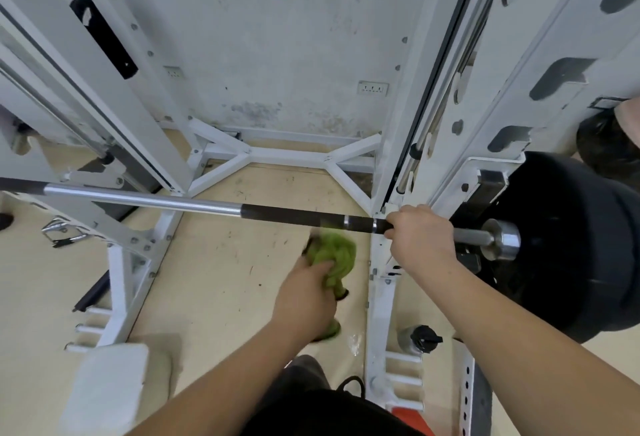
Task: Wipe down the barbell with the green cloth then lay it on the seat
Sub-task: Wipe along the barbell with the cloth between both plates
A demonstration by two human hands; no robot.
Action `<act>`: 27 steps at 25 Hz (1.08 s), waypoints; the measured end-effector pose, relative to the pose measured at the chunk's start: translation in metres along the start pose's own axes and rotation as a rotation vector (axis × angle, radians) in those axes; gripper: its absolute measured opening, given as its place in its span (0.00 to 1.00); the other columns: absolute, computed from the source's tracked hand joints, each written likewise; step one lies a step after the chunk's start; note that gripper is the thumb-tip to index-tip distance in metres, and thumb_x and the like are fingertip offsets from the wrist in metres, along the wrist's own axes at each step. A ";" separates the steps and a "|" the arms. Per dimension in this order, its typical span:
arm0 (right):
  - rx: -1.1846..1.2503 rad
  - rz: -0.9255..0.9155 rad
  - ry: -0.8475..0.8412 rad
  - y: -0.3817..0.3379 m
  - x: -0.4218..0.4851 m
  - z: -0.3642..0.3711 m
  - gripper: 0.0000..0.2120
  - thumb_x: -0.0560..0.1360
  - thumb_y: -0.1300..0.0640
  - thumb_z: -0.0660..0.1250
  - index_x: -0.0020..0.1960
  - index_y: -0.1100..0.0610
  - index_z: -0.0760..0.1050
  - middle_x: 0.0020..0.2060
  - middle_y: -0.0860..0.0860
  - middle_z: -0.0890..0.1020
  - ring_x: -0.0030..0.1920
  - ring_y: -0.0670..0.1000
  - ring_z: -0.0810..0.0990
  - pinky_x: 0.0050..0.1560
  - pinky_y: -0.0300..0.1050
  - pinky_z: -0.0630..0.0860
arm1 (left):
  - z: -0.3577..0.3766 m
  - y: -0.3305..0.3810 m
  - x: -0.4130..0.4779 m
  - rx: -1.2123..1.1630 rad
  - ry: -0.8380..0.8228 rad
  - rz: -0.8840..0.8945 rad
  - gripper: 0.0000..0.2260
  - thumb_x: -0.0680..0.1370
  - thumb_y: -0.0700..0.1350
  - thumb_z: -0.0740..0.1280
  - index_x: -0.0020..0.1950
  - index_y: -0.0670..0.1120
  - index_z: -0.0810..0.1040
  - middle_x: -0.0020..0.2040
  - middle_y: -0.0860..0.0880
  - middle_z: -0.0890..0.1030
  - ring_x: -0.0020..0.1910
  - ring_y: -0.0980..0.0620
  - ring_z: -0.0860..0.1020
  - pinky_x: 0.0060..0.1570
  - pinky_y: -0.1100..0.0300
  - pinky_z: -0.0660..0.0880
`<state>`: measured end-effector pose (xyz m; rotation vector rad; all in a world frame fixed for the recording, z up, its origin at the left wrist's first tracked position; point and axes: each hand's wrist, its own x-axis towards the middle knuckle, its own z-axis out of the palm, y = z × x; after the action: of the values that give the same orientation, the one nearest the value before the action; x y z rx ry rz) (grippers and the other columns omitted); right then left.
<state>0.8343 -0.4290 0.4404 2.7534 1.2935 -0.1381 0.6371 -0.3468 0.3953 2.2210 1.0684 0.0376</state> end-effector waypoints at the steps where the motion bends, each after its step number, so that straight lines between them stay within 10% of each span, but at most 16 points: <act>1: 0.000 0.004 0.007 -0.002 0.000 0.000 0.09 0.83 0.53 0.62 0.54 0.52 0.81 0.47 0.49 0.78 0.53 0.52 0.76 0.38 0.45 0.67 | 0.006 -0.009 -0.008 -0.262 -0.002 -0.226 0.18 0.78 0.44 0.64 0.68 0.50 0.79 0.63 0.48 0.80 0.57 0.46 0.79 0.54 0.56 0.78; 4: -0.002 0.025 -0.002 -0.007 0.000 0.001 0.06 0.80 0.57 0.64 0.54 0.51 0.79 0.43 0.48 0.75 0.51 0.52 0.75 0.36 0.45 0.65 | -0.010 -0.015 -0.001 -0.747 0.266 -0.548 0.06 0.81 0.44 0.66 0.56 0.50 0.81 0.50 0.47 0.84 0.50 0.46 0.82 0.47 0.56 0.80; 9: -0.084 -0.008 0.003 -0.009 0.001 -0.005 0.08 0.78 0.57 0.66 0.55 0.48 0.79 0.41 0.47 0.74 0.44 0.51 0.69 0.31 0.42 0.59 | -0.045 -0.003 0.036 -1.199 0.478 -0.573 0.08 0.80 0.40 0.68 0.57 0.51 0.81 0.50 0.47 0.86 0.51 0.46 0.85 0.54 0.52 0.83; 14: -0.077 -0.001 -0.052 -0.009 0.006 -0.011 0.09 0.81 0.54 0.63 0.58 0.46 0.79 0.41 0.46 0.72 0.45 0.51 0.68 0.30 0.42 0.56 | -0.014 0.032 0.022 -1.204 0.198 -0.523 0.08 0.82 0.40 0.66 0.51 0.49 0.84 0.46 0.49 0.87 0.46 0.50 0.85 0.46 0.58 0.81; 18: -0.086 -0.008 -0.040 -0.007 0.003 -0.011 0.09 0.82 0.53 0.62 0.58 0.46 0.80 0.40 0.46 0.71 0.44 0.51 0.68 0.29 0.42 0.55 | -0.044 -0.009 0.045 -1.154 0.591 -0.602 0.12 0.82 0.37 0.62 0.49 0.49 0.83 0.45 0.50 0.85 0.45 0.50 0.83 0.49 0.58 0.82; 23: -0.059 0.006 -0.056 -0.006 0.006 -0.013 0.09 0.82 0.54 0.62 0.56 0.45 0.80 0.40 0.46 0.73 0.45 0.51 0.68 0.30 0.42 0.56 | -0.025 0.017 0.033 -1.110 0.402 -0.515 0.11 0.82 0.40 0.64 0.51 0.54 0.83 0.48 0.52 0.85 0.47 0.52 0.83 0.50 0.59 0.81; 27: -0.047 -0.001 -0.057 -0.004 0.005 -0.015 0.09 0.82 0.53 0.63 0.57 0.45 0.80 0.41 0.46 0.74 0.45 0.51 0.69 0.30 0.42 0.55 | -0.051 -0.011 0.045 -1.089 0.613 -0.575 0.12 0.80 0.37 0.63 0.46 0.49 0.84 0.43 0.47 0.86 0.45 0.45 0.85 0.50 0.55 0.83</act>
<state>0.8353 -0.4210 0.4549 2.6895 1.2679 -0.1822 0.6448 -0.2816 0.4180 0.8855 1.4734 0.8659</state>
